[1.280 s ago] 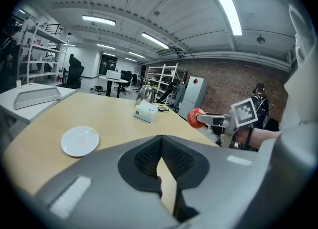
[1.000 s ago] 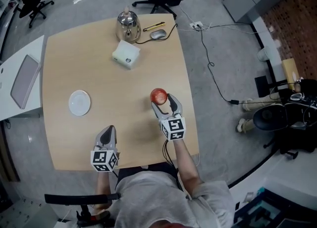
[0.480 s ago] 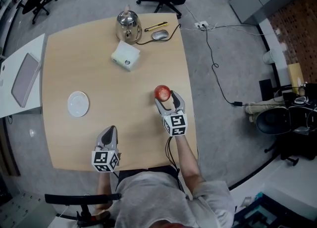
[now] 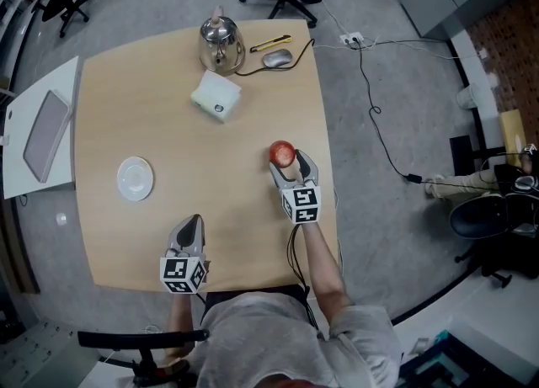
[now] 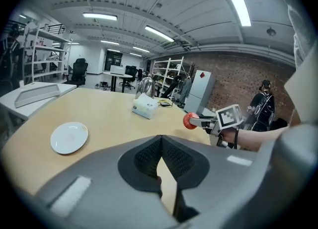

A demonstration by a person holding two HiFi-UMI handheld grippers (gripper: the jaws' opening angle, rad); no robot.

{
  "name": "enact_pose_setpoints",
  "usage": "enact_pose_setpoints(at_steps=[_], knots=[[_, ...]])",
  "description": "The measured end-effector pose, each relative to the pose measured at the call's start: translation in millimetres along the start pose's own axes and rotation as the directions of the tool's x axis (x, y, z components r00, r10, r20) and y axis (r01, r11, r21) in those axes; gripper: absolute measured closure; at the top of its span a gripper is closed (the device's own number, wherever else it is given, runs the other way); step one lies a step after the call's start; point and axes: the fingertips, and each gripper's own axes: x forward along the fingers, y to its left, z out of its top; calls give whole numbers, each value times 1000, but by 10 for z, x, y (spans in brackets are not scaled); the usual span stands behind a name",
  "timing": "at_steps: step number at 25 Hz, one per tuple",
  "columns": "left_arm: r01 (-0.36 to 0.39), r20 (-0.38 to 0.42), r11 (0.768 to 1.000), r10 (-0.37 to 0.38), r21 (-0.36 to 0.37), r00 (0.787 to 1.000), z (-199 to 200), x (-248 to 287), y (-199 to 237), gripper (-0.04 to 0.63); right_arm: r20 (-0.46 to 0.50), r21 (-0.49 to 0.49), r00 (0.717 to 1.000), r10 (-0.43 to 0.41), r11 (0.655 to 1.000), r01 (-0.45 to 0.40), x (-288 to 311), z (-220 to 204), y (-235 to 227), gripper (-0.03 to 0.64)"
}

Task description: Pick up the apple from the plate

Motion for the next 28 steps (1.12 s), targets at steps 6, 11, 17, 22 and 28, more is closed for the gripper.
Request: enact_pose_setpoints(at_steps=[6,11,17,22,28], knots=[[-12,-10,1000,12,-1,1000,29,68,21,575,-28,20,1000,1,1000,0,159,-103,-97,282],[-16,-22,1000,15,-4,1000,21,161,14,575,-46,30,999,2,1000,0,278,-200,-172,282],[-22,-29,1000,22,-4,999,22,242,-19,575,-39,44,999,6,999,-4,361,-235,-268,281],[-26,-33,1000,26,-2,999,37,291,-39,575,-56,52,998,0,999,3,404,-294,-332,279],[-24,-35,1000,24,5,999,52,298,-67,575,-50,64,999,-9,998,12,404,-297,-344,279]])
